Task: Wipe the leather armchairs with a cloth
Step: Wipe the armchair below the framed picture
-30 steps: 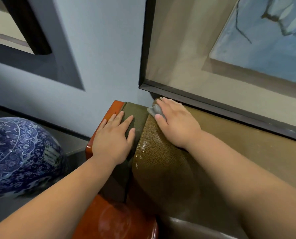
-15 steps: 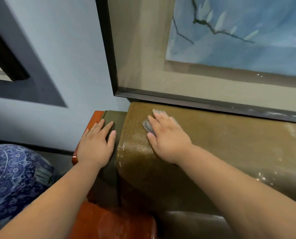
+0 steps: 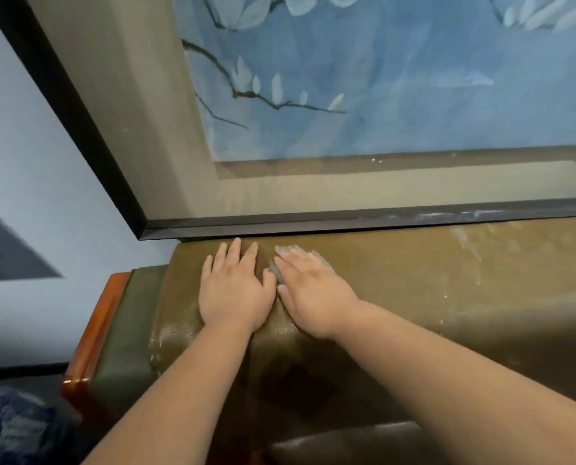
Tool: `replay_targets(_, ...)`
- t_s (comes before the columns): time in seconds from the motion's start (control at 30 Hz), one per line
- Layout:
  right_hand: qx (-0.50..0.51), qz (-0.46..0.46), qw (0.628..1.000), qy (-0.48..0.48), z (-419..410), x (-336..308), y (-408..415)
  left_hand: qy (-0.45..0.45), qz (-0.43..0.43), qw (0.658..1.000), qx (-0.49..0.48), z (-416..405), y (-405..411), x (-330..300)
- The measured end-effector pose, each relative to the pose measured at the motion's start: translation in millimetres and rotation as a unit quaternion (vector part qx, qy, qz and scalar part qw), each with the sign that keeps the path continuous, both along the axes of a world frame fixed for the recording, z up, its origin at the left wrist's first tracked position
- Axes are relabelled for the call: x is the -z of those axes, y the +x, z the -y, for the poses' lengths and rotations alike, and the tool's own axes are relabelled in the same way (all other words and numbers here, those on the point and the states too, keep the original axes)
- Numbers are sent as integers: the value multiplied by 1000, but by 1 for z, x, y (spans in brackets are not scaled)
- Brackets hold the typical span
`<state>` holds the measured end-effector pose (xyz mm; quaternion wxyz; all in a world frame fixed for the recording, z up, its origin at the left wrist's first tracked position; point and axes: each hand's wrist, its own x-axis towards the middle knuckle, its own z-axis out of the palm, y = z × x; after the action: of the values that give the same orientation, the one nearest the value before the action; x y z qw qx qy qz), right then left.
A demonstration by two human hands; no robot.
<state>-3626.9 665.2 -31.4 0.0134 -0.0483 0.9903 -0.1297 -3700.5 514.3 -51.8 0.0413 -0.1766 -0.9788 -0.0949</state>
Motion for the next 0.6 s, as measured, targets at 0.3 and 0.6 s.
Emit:
replay_targets(0.3,205,2,977,55,-97,-7,20,-4,-49,999,-16,2,-2,6)
replay_targets(0.6,136,10,990,28,-132,-9,59,2,-57,998,-13,3,0,8)
